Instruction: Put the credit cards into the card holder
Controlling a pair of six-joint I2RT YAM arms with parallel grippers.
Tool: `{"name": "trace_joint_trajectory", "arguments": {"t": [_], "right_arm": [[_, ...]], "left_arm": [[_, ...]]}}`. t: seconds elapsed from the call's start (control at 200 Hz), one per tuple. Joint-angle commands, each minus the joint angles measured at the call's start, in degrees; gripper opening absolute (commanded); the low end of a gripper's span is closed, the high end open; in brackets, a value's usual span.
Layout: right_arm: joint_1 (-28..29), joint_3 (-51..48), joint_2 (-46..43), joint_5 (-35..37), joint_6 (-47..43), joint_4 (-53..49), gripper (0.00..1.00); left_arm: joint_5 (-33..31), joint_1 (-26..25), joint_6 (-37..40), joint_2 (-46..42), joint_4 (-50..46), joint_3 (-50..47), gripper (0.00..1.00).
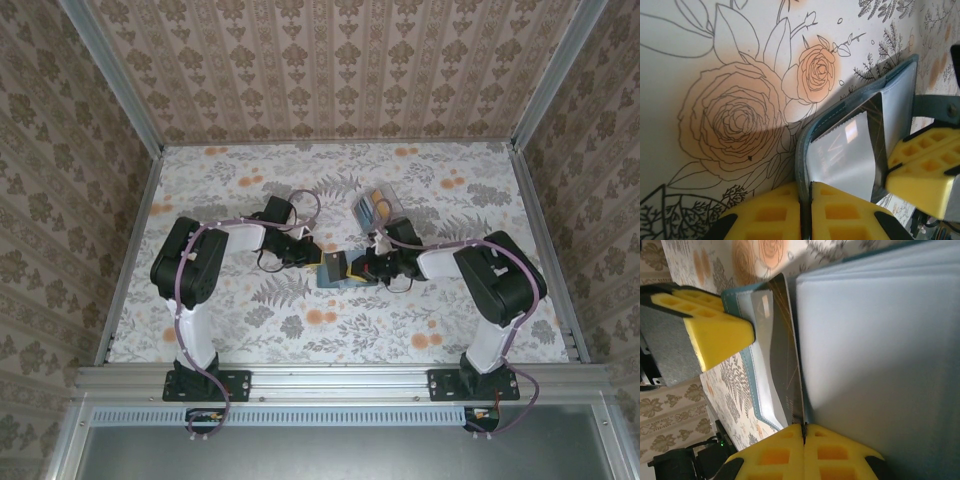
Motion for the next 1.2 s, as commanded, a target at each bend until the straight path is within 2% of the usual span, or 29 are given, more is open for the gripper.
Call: {"name": "trace_joint_trajectory", "arguments": {"t": [0.0,0.135,0.255,0.35,0.515,0.605,0.86,1.04,1.195], "right_arm": [[1.0,1.2,1.1,1.2,1.7,0.4,0.05],[1.5,1.0,-0.2,2.4,1.5,-1.3,0.08],[2.1,2.1,0.1,2.1,0.5,-3.7,0.05],[2.2,2.2,0.0,2.6,-0.1,-4.9,0.02],[2.2,3.5,-1.0,3.1,-2.2,-9.6,0.02],[2.2,3.6,-1.4,2.5,-2.9,-10.2,0.01],[2.9,1.8,-2.0,1.2,-2.4,-9.4,0.0],[3.0,1.9,-1.7,0.2,-2.9,-9.5,0.0],[3.5,2.7,-0.5,-1.2,-4.1,-10.2,0.0]], "left_arm": [[0.9,-0.2,-1.9,-0.5,1.9,-1.7,0.11],[2.0,0.4,-4.0,-0.3,4.4,-2.6,0.11],[2.5,0.5,-5.0,-0.7,5.8,-3.1,0.12],[2.7,0.7,-5.0,-1.3,5.9,-3.2,0.16],[2.6,0.9,-5.2,-3.0,6.8,-4.0,0.18],[3.3,1.0,-6.1,-2.7,7.8,-4.0,0.11],[4.2,1.0,-8.7,-2.0,11.0,-5.2,0.0],[4.2,1.0,-9.8,-2.2,12.1,-6.0,0.0],[4.0,0.9,-11.0,-2.7,13.6,-6.9,0.08]]}}
